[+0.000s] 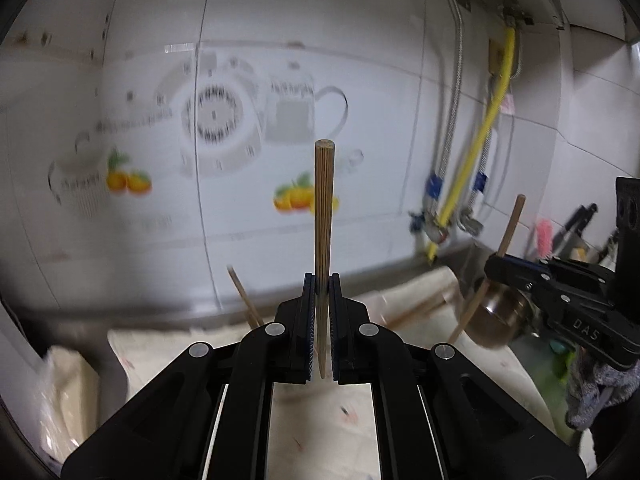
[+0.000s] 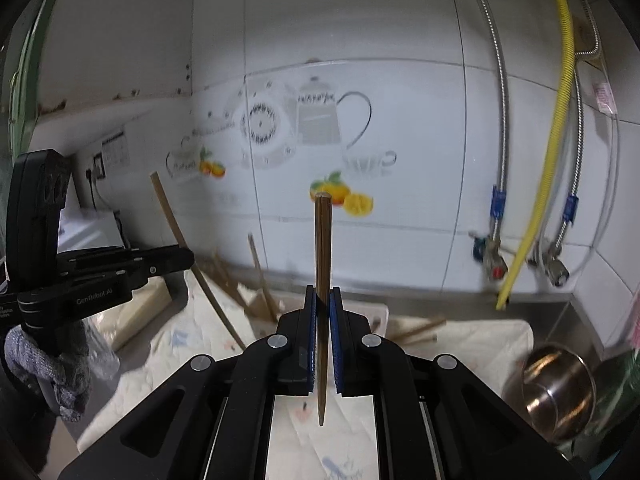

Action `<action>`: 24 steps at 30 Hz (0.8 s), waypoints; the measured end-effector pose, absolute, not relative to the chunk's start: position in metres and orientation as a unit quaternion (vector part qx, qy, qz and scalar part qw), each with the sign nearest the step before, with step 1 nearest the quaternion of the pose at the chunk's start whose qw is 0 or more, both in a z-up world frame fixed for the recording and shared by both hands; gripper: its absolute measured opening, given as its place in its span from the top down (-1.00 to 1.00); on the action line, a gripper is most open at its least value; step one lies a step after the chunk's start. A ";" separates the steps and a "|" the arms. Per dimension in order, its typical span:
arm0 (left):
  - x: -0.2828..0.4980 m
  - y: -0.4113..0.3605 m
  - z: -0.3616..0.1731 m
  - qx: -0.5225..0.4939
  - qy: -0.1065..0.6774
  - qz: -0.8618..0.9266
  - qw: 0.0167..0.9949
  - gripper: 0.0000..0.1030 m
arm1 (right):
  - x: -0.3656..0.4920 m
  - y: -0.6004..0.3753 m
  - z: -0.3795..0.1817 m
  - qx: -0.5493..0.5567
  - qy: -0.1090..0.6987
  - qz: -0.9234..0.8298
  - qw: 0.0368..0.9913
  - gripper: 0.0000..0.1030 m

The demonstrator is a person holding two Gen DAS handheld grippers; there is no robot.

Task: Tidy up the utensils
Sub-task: 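Lift both held chopsticks upright over the white holder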

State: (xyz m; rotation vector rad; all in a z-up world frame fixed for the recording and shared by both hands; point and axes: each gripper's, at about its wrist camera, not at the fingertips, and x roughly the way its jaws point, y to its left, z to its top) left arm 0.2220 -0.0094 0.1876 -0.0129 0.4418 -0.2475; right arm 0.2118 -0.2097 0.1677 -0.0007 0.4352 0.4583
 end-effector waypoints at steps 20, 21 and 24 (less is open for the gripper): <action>0.298 0.009 0.143 -0.020 0.259 -0.072 0.963 0.90 | 0.297 -0.211 0.180 0.023 0.179 0.171 0.969 0.87; 0.300 0.009 0.141 -0.020 0.261 -0.073 0.962 0.90 | 0.299 -0.209 0.176 0.018 0.176 0.165 0.970 0.87; 0.301 0.009 0.134 -0.020 0.266 -0.077 0.961 0.90 | 0.306 -0.204 0.166 0.010 0.185 0.163 0.969 0.87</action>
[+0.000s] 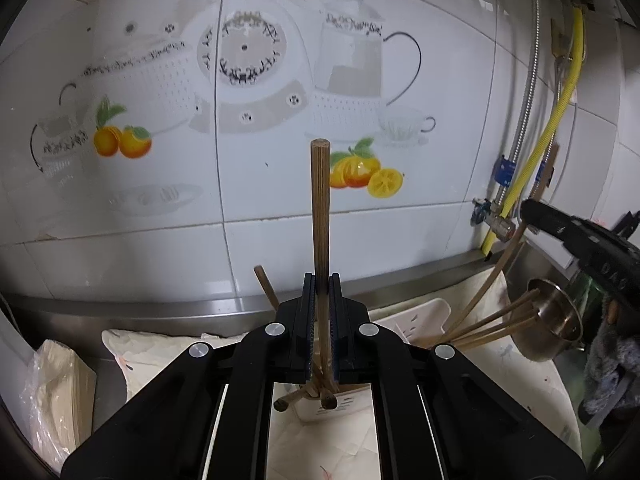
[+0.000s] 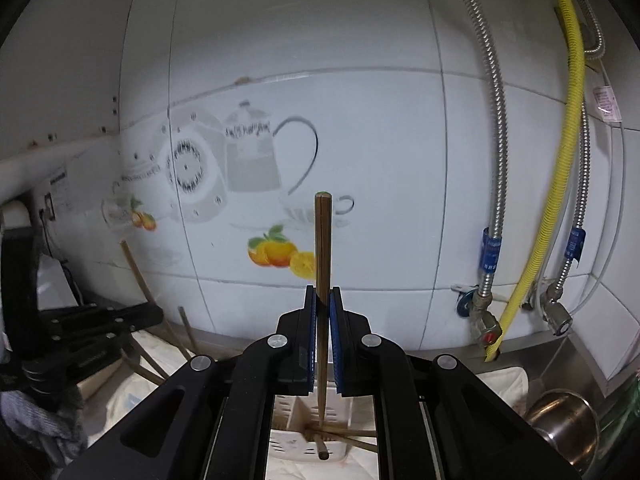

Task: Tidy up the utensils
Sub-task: 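Lift both held chopsticks upright over the white holder, then open both tools to drop the chopsticks into the holder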

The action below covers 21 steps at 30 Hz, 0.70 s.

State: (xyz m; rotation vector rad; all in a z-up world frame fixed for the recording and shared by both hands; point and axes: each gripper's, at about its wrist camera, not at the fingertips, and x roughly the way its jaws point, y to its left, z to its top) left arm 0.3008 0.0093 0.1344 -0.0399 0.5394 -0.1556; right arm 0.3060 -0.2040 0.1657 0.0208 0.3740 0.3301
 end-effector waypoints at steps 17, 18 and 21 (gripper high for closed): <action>0.300 0.011 0.124 -0.017 0.282 -0.080 0.956 0.89 | 0.317 -0.193 0.130 -0.002 0.228 0.167 0.959 0.87; 0.300 0.011 0.124 -0.018 0.283 -0.081 0.956 0.89 | 0.316 -0.193 0.128 -0.002 0.231 0.168 0.958 0.87; 0.299 0.012 0.125 -0.019 0.284 -0.081 0.955 0.89 | 0.316 -0.193 0.125 -0.002 0.234 0.168 0.958 0.87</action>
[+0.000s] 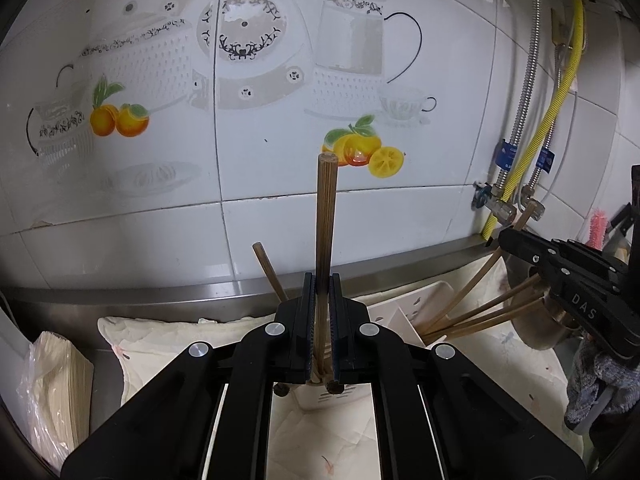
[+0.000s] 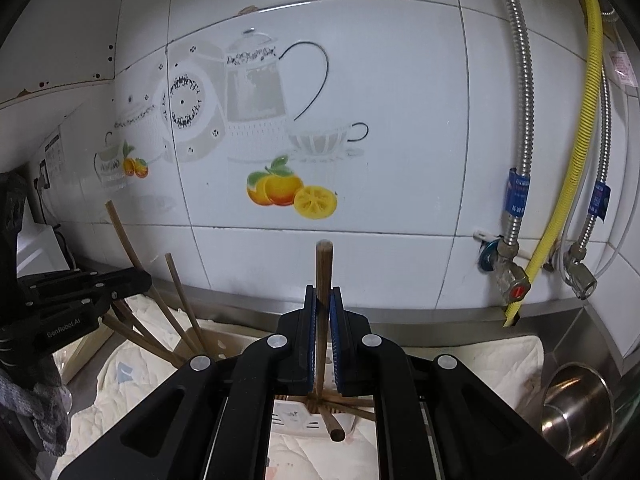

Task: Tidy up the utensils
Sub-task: 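Open both tools to drop the chopsticks into the holder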

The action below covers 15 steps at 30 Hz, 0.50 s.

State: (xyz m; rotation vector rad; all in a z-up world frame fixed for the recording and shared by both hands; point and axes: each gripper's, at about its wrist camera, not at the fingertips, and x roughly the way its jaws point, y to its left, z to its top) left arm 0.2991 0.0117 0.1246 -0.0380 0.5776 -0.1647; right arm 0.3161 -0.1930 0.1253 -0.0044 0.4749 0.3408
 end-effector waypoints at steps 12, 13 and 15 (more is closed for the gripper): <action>0.298 0.011 0.124 -0.021 0.287 -0.086 0.954 0.68 | 0.311 -0.194 0.127 -0.001 0.230 0.169 0.958 0.71; 0.298 0.012 0.124 -0.022 0.287 -0.087 0.954 0.66 | 0.310 -0.194 0.128 -0.002 0.229 0.169 0.959 0.67; 0.297 0.011 0.125 -0.024 0.287 -0.090 0.953 0.57 | 0.309 -0.193 0.130 -0.003 0.227 0.168 0.959 0.67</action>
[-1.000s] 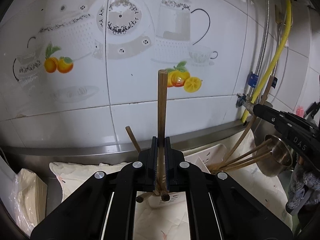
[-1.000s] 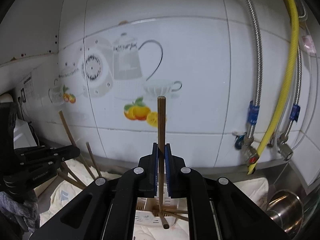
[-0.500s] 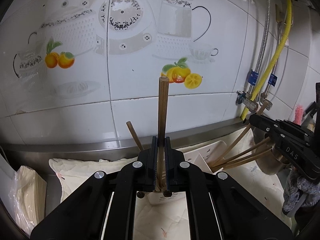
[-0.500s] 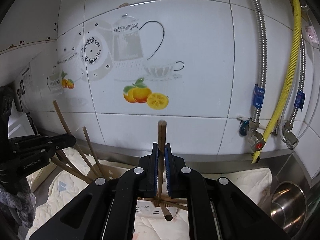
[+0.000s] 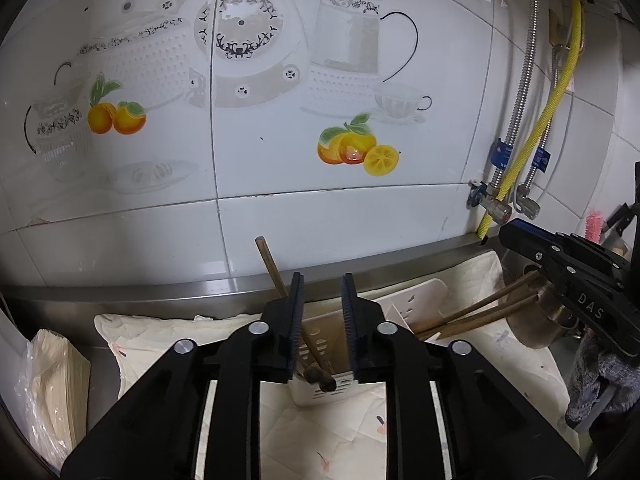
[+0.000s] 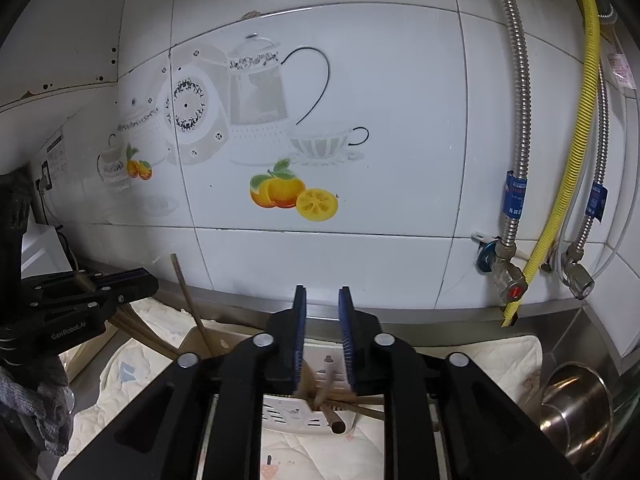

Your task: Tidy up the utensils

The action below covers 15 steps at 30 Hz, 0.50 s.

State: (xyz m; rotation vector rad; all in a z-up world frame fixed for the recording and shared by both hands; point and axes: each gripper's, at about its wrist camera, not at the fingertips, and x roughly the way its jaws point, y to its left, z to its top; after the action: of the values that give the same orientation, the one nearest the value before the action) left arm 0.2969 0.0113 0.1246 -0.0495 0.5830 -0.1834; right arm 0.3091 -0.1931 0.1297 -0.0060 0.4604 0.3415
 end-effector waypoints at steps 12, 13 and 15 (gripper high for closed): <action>0.271 0.011 0.139 -0.026 0.263 -0.091 0.960 -0.07 | 0.287 -0.201 0.143 -0.002 0.209 0.160 0.965 0.14; 0.266 0.012 0.141 -0.027 0.260 -0.089 0.961 -0.11 | 0.283 -0.202 0.144 -0.002 0.202 0.158 0.967 0.11; 0.259 0.013 0.143 -0.028 0.254 -0.088 0.963 -0.23 | 0.277 -0.204 0.146 -0.003 0.199 0.155 0.968 0.09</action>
State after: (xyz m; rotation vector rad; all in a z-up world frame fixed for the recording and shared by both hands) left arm 0.2588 0.0129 0.1432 -0.0564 0.5145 -0.1778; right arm 0.2768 -0.2040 0.1461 -0.0056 0.4024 0.3131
